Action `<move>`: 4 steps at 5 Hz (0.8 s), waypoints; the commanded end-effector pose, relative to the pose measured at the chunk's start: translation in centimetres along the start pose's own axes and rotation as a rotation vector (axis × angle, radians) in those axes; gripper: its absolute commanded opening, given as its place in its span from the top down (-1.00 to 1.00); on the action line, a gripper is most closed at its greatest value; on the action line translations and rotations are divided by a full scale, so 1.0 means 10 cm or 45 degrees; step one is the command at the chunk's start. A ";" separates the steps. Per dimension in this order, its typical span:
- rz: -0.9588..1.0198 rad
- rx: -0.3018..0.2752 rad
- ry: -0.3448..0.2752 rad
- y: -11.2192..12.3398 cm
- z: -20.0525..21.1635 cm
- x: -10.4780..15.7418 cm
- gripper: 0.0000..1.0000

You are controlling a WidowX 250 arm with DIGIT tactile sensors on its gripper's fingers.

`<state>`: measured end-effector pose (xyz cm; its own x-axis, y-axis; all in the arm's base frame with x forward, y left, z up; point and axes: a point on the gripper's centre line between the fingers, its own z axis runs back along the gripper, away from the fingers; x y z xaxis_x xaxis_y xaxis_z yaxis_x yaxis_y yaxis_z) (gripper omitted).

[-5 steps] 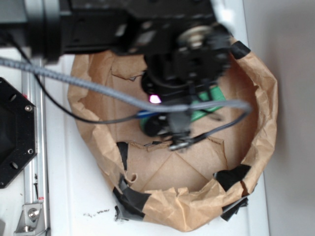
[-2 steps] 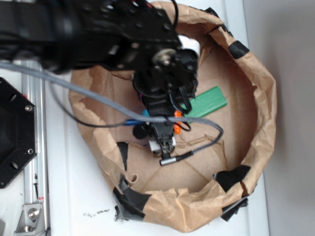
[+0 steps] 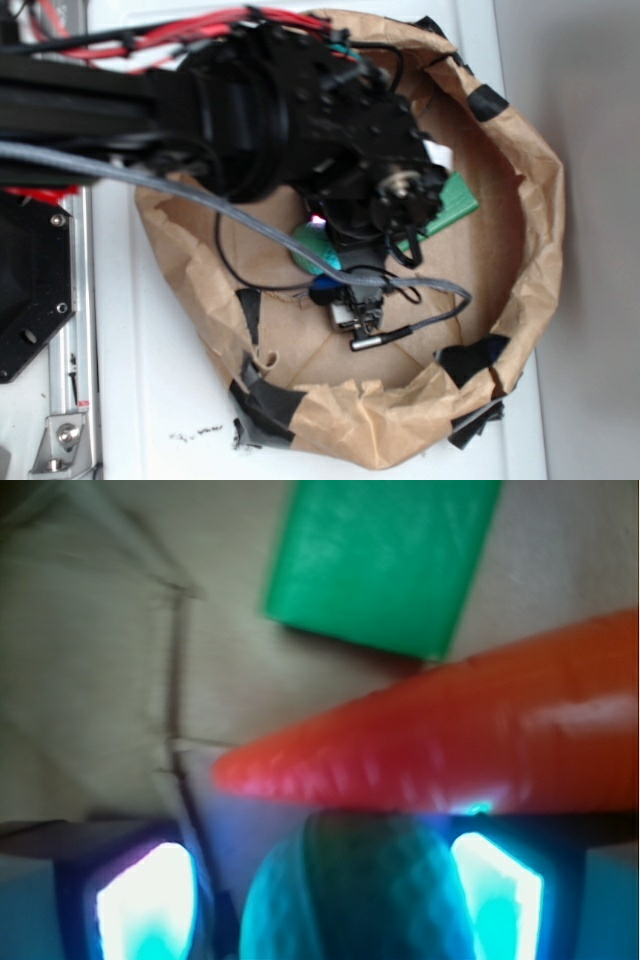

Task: Grab the green ball.

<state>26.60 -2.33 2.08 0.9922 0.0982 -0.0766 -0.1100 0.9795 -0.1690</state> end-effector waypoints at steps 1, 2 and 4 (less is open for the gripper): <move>-0.075 0.018 0.008 -0.08 0.10 -0.17 1.00; -0.078 0.029 0.020 -0.06 0.22 -0.17 1.00; -0.158 0.119 -0.187 -0.13 1.11 -0.23 1.00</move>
<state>25.27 -1.72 12.17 0.9997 0.0165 0.0197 -0.0150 0.9971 -0.0751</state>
